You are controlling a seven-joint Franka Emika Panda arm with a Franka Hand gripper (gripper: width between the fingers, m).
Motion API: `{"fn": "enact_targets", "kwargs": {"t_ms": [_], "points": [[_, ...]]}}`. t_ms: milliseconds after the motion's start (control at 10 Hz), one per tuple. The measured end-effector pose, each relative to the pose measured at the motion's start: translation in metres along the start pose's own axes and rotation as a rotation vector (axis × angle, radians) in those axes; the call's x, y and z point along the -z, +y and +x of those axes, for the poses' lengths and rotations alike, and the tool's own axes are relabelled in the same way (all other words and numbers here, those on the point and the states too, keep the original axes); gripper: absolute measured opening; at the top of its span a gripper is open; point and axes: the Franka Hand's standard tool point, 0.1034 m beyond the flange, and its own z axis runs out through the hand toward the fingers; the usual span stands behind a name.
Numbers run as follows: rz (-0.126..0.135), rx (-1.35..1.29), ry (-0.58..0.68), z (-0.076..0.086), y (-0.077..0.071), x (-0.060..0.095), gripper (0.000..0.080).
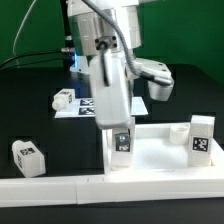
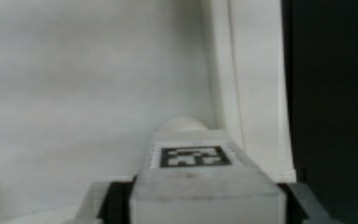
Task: Assemble square table
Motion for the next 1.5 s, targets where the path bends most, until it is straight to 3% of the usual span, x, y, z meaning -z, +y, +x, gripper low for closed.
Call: {"fn": "enact_targets", "kwargs": {"t_ms": [300,400,500,600,700,1000,1200,1400,1500], "points": [[-0.006,0.156,0.002,0.0021,0.0002,0.0008,0.0284],[-0.008,0.36,-0.001,0.0077,-0.0021,0.0029,0.0372],[-0.005,0.542,-0.001,0.0089,-0.0038,0.0046,0.0372],[-0.013,0.751,-0.004,0.0057,-0.0025,0.0053,0.0567],[-0.02,0.803,-0.01,0.0024,-0.0004,0.005,0.0628],[-0.027,1.055,-0.002,0.0052,-0.0006,0.0046,0.0645],[-0.071,1.484,0.005,0.0053,-0.0017,0.0041,0.0649],[-0.075,1.519,0.003,0.0059,-0.0012,0.0015,0.0649],[-0.075,1.514,0.003,0.0061,-0.0012,0.0015,0.0517]]}}
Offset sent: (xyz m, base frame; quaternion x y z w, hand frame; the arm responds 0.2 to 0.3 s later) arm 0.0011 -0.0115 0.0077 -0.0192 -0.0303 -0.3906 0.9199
